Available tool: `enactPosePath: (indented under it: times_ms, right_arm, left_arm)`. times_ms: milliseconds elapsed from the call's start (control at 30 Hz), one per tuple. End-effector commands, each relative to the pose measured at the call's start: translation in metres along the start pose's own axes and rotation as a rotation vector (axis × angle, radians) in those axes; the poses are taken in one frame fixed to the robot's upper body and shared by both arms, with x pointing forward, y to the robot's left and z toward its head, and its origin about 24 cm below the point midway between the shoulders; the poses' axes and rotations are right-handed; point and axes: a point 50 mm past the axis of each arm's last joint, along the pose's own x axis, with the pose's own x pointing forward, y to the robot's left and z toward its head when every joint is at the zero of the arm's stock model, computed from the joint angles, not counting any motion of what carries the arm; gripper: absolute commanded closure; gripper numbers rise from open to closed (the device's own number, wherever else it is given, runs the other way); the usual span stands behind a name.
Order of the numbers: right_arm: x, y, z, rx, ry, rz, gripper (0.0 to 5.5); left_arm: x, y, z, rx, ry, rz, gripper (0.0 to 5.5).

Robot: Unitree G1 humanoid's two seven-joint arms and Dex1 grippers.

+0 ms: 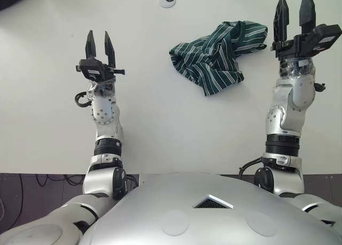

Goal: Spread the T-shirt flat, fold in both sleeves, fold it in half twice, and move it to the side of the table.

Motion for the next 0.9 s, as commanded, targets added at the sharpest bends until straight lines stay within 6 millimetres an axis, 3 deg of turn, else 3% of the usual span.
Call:
enactPosePath:
  times_ms: [33,900]
  right_arm:
    - [0.005,0.001,0.001,-0.007,-0.016,0.017,3.01]
    - [0.003,0.006,-0.018,-0.012,0.064,0.048,3.01]
  left_arm:
    - [0.001,-0.004,-0.004,-0.001,0.008,-0.015,3.81]
    - [0.001,-0.003,-0.004,0.005,-0.004,-0.014,3.81]
